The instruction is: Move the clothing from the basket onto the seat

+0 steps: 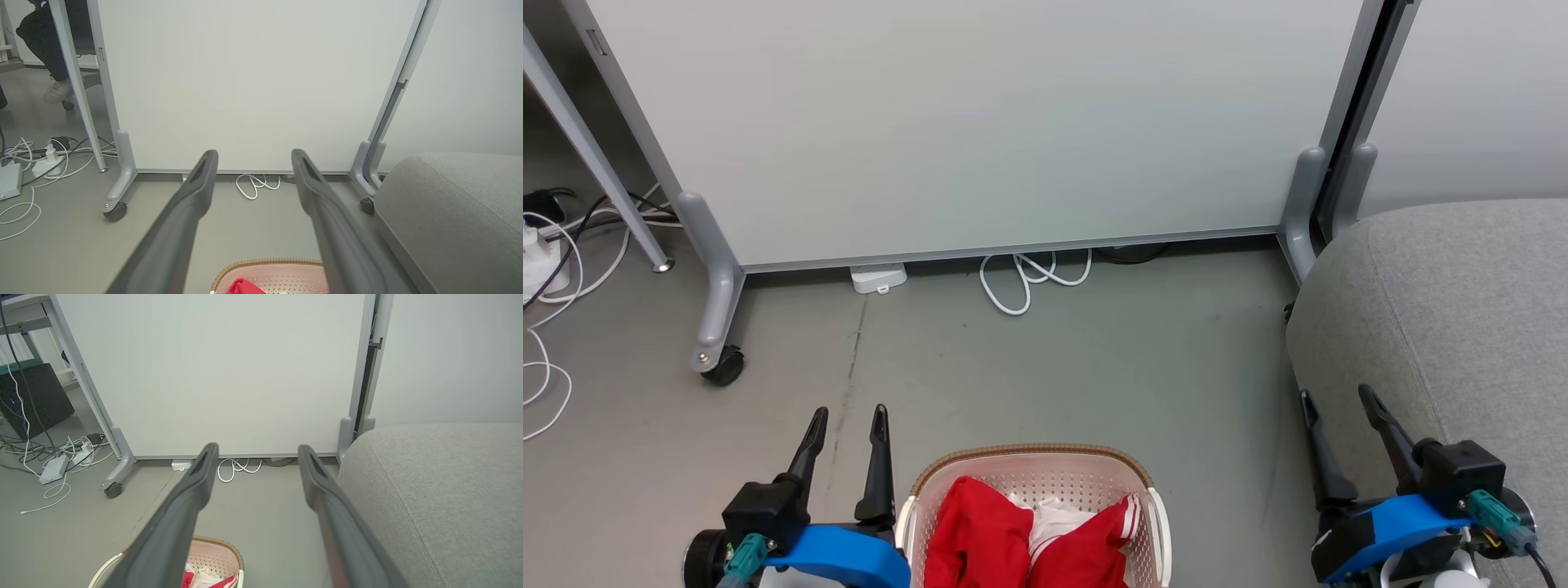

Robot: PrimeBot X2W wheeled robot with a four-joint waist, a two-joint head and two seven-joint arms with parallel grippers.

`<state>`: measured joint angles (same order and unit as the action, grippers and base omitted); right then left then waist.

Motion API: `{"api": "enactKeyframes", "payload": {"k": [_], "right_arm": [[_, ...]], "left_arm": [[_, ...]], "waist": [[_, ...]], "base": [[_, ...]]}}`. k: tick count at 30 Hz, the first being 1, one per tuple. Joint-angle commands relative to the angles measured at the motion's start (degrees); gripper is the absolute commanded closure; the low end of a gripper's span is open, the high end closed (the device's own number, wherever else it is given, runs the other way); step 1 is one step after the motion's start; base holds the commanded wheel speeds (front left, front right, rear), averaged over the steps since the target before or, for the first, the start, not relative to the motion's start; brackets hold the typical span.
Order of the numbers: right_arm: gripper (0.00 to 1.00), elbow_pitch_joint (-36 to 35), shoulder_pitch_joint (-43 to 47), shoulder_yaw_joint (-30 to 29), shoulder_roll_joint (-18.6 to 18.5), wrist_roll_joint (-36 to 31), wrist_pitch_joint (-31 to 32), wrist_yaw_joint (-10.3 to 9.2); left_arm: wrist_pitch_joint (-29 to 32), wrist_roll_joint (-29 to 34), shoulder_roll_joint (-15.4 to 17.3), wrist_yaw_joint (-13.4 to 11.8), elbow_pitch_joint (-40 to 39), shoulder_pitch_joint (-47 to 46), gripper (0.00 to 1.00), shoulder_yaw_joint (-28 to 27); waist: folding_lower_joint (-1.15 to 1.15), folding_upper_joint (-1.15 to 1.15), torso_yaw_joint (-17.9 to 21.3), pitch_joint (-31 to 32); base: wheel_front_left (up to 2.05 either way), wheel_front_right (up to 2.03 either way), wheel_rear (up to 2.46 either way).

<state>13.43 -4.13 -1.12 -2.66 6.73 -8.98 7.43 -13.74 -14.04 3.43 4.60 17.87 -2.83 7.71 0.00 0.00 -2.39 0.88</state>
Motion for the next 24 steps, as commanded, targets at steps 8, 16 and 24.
{"api": "enactKeyframes", "payload": {"k": [8,16,24], "right_arm": [[0.0,-0.81,0.97,0.15,-0.36,-3.71,-0.76,0.06],[0.0,-1.01,1.18,0.24,-0.36,-4.64,-0.41,0.07],[0.0,-1.22,1.32,0.32,-0.35,-4.27,-0.22,0.07]], "left_arm": [[-1.13,1.97,-0.27,0.27,0.44,-1.0,0.0,-0.82],[-1.54,3.5,-0.41,-0.22,0.33,-0.93,0.0,-0.68],[-1.53,3.25,-0.49,-0.06,0.53,-0.82,0.0,-1.15]], "waist": [[0.0,0.0,0.05,-0.02],[0.0,0.0,0.01,-0.04],[0.0,0.0,0.06,-0.08]], "base": [[0.0,0.0,0.0],[0.0,0.0,0.0],[0.0,0.0,0.0]]}}
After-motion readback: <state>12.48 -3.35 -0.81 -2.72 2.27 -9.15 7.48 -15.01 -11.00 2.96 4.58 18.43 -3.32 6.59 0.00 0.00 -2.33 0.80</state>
